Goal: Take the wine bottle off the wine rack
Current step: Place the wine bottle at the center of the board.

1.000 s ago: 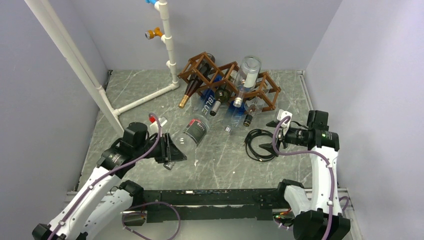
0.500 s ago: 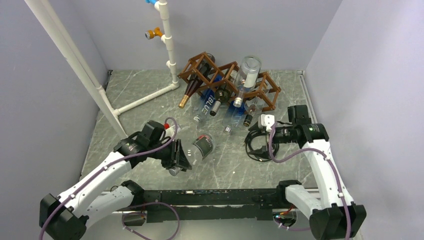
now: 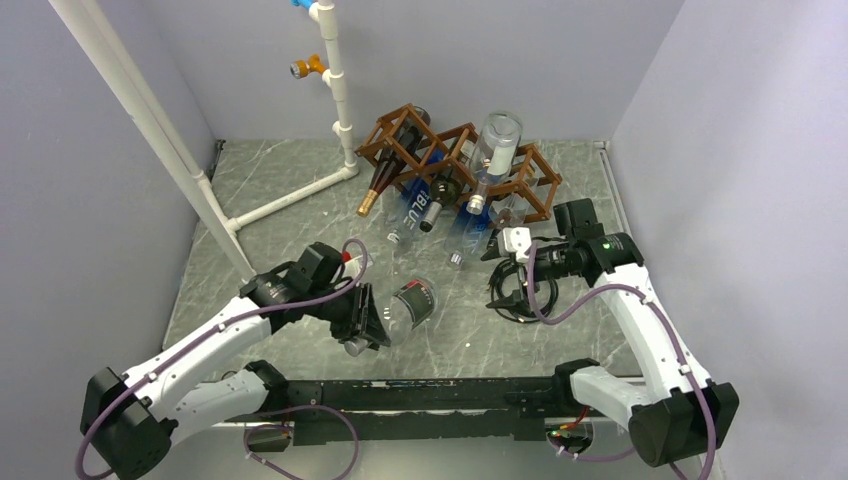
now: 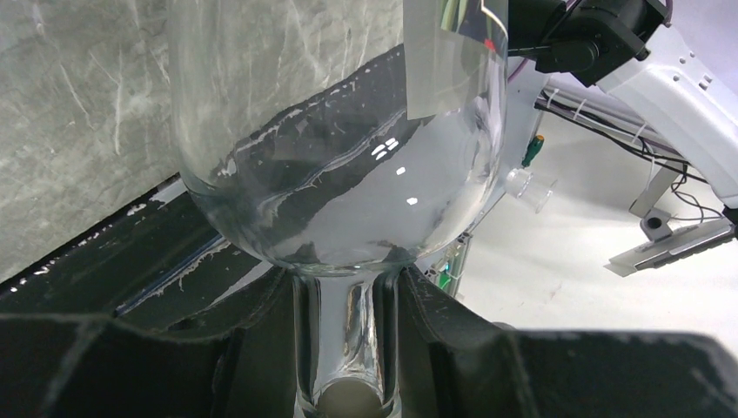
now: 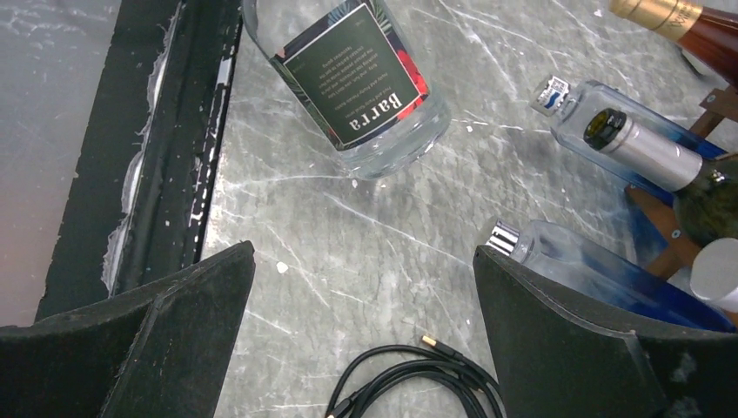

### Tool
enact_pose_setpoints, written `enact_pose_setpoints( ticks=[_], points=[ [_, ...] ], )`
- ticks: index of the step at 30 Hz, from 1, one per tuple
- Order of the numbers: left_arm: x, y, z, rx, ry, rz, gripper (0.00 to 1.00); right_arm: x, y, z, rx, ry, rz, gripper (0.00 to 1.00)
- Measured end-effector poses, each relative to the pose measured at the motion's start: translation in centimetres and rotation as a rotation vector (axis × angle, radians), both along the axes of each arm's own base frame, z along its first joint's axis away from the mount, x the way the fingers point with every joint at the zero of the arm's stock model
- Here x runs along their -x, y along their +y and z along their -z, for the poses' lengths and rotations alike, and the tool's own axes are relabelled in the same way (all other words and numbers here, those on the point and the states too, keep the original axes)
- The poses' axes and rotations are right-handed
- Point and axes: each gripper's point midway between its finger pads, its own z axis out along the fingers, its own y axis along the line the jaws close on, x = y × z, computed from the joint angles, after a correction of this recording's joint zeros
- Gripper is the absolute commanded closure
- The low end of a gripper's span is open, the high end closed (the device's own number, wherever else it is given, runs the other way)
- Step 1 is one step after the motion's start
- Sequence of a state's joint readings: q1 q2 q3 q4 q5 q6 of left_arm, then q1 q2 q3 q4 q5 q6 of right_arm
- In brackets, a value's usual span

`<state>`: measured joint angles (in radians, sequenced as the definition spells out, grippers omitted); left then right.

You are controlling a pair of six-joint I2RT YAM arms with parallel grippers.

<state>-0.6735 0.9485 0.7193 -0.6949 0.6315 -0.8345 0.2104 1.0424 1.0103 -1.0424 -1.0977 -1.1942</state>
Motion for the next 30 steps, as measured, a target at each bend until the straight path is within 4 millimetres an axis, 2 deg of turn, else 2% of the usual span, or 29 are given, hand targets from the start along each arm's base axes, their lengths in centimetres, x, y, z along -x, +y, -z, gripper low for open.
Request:
enact_pose_setpoints(
  ticks=[9,14,19,25,30],
  points=[
    [0.5,-0.5,0.6,-0.026,0.074,-0.008,1.0,0.8,1.3,-0.2,0.018,-0.029,-0.073,0.0],
    [0.6,-1.0,0.9,-0.044,0.118,-0.006,1.0,1.1,2.7,-0.2,0.028,-0.047,-0.138,0.0],
    [0.4,-1.9,0.8,-0.058,0.169,-0.008,1.0,1.7,4.8,1.2,0.077,-0.041,-0.214,0.0],
    [-0.4,-3.1,0.1,-0.058,0.213,-0.024,1.0,1.4,7.7,3.0,0.137,-0.084,-0.254,0.0],
    [-0.7,-3.9,0.1,-0.071,0.247,-0.026,1.0,0.8,9.9,6.2,0.21,-0.094,-0.26,0.01]
  ],
)
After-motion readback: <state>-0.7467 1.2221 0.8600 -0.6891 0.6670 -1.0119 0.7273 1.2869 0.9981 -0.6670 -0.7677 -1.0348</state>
